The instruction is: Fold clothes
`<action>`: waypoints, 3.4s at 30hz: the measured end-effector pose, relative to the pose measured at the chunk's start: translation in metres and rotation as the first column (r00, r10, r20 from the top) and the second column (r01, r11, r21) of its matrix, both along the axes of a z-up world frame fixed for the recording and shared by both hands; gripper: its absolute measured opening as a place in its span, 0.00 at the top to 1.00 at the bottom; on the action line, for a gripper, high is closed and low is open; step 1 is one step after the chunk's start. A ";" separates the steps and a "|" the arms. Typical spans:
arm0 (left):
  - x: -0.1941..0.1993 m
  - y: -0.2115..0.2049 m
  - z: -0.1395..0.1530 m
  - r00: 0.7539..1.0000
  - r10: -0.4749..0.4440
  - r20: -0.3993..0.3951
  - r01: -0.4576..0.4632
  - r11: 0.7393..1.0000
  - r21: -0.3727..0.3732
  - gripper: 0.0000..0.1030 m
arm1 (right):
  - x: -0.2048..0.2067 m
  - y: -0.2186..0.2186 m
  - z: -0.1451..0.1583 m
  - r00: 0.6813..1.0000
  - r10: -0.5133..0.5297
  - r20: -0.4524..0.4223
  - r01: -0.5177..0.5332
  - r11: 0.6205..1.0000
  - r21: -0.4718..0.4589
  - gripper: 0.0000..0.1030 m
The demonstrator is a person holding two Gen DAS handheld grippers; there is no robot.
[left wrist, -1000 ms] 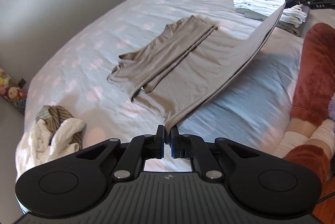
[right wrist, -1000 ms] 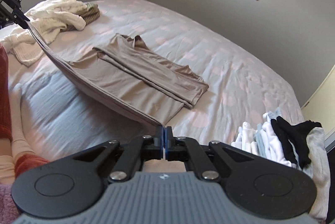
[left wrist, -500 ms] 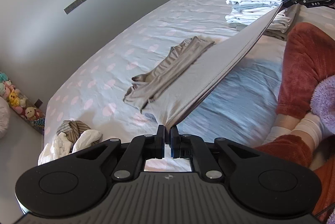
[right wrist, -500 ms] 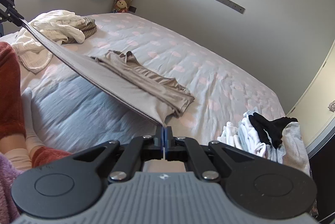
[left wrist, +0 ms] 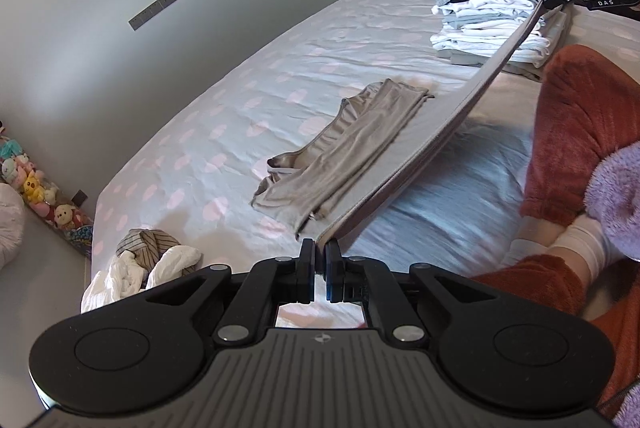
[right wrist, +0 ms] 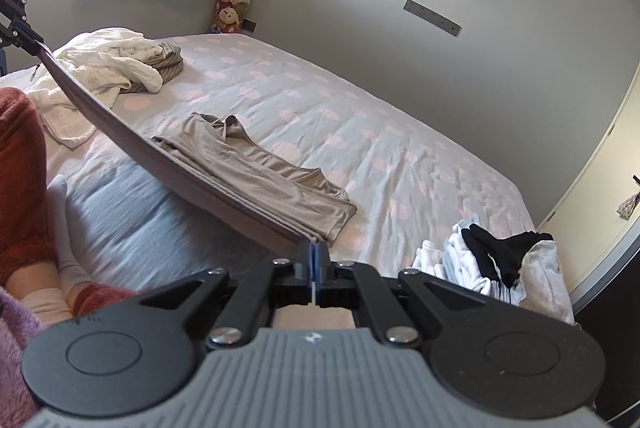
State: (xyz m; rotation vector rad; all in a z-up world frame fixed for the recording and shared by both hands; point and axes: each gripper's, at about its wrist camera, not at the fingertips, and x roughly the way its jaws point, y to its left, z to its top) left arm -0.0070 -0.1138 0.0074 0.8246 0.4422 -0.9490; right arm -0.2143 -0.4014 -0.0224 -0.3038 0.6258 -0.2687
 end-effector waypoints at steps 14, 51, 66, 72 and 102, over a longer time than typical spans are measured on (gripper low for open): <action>0.108 -0.071 -0.003 0.999 0.037 0.003 -0.037 0.999 0.025 0.97 | 0.110 -0.074 0.001 1.000 -0.021 -0.009 0.022 0.999 0.031 0.99; 0.369 -0.202 -0.189 0.925 0.239 -0.295 -0.197 0.967 0.165 0.90 | 0.408 -0.245 -0.185 0.944 -0.122 -0.308 0.191 0.960 0.205 0.85; 0.246 -0.111 -0.147 0.795 0.333 -0.507 -0.388 0.922 -0.002 0.78 | 0.258 -0.187 -0.159 0.942 -0.273 -0.195 0.333 0.832 0.443 0.77; 0.200 -0.090 -0.154 0.805 0.271 -0.528 -0.326 0.945 -0.011 0.78 | 0.211 -0.163 -0.169 0.921 -0.334 -0.200 0.387 0.735 0.556 0.68; 0.183 -0.086 -0.174 0.788 0.394 -0.473 -0.384 0.915 0.121 1.00 | 0.175 -0.172 -0.188 0.878 -0.419 -0.232 0.456 0.585 0.671 0.96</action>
